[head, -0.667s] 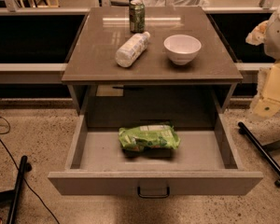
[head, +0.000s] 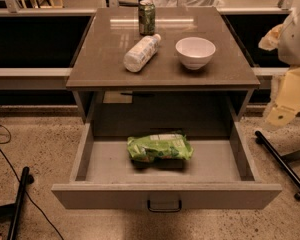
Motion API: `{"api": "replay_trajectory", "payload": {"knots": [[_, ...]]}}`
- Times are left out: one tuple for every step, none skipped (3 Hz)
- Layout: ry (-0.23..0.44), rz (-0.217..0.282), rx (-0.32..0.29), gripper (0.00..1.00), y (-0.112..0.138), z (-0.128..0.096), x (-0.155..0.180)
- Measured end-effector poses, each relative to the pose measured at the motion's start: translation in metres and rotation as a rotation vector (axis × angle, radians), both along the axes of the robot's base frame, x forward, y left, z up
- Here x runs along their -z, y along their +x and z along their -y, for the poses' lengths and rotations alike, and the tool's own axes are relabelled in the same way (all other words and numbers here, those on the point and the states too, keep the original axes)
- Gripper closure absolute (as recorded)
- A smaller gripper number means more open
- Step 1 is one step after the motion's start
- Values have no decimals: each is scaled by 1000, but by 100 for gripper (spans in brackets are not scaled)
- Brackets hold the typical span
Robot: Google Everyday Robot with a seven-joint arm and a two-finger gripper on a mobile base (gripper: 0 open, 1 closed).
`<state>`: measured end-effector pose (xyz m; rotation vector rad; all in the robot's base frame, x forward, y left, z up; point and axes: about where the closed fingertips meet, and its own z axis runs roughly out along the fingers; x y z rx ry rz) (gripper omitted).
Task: Pick green rice chip bag from top drawer and place on counter
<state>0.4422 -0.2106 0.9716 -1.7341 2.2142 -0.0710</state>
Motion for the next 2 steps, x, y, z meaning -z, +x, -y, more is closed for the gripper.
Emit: {"api": "replay_trajectory", "payload": {"knots": [[94, -68, -37, 0, 17, -46, 68], [208, -193, -148, 0, 14, -144, 190]]}}
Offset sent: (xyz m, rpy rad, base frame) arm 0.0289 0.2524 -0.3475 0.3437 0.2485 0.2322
